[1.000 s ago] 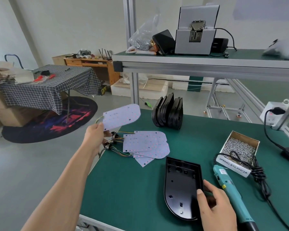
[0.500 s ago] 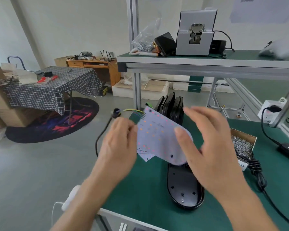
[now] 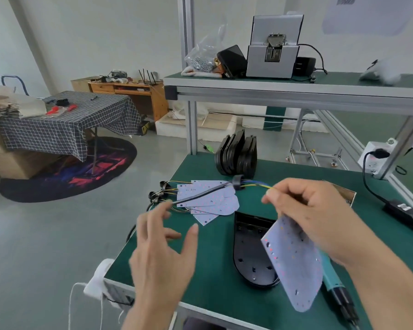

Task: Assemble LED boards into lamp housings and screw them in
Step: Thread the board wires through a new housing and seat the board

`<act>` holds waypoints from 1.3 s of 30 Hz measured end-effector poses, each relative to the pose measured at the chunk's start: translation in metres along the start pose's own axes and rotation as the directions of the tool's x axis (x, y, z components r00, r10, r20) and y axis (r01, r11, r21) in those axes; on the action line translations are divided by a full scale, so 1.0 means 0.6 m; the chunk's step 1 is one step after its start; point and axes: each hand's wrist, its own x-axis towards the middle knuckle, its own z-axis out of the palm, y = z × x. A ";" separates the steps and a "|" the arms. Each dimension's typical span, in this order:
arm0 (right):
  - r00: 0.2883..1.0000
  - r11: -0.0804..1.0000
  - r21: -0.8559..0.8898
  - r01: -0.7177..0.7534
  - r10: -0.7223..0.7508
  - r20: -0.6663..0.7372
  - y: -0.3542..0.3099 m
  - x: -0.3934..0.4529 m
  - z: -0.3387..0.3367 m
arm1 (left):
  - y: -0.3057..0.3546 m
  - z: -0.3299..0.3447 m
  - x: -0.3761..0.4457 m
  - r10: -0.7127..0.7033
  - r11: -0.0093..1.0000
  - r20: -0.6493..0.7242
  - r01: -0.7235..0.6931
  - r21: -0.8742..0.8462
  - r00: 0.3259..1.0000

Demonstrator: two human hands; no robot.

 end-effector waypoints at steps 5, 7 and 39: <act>0.993 0.950 0.294 0.108 -0.087 -0.083 -0.013 0.003 -0.045 | -0.092 0.016 0.060 -0.144 0.890 0.101 0.085 0.448 0.984; 0.988 0.886 0.441 0.141 -0.099 -0.117 -0.021 0.007 -0.063 | -0.119 0.019 0.084 -0.249 0.861 0.091 0.177 0.476 0.964; 0.723 0.602 -0.488 -0.631 0.686 -0.088 0.230 0.003 0.026 | 0.097 0.227 0.109 -0.051 0.897 0.602 0.301 -0.323 0.797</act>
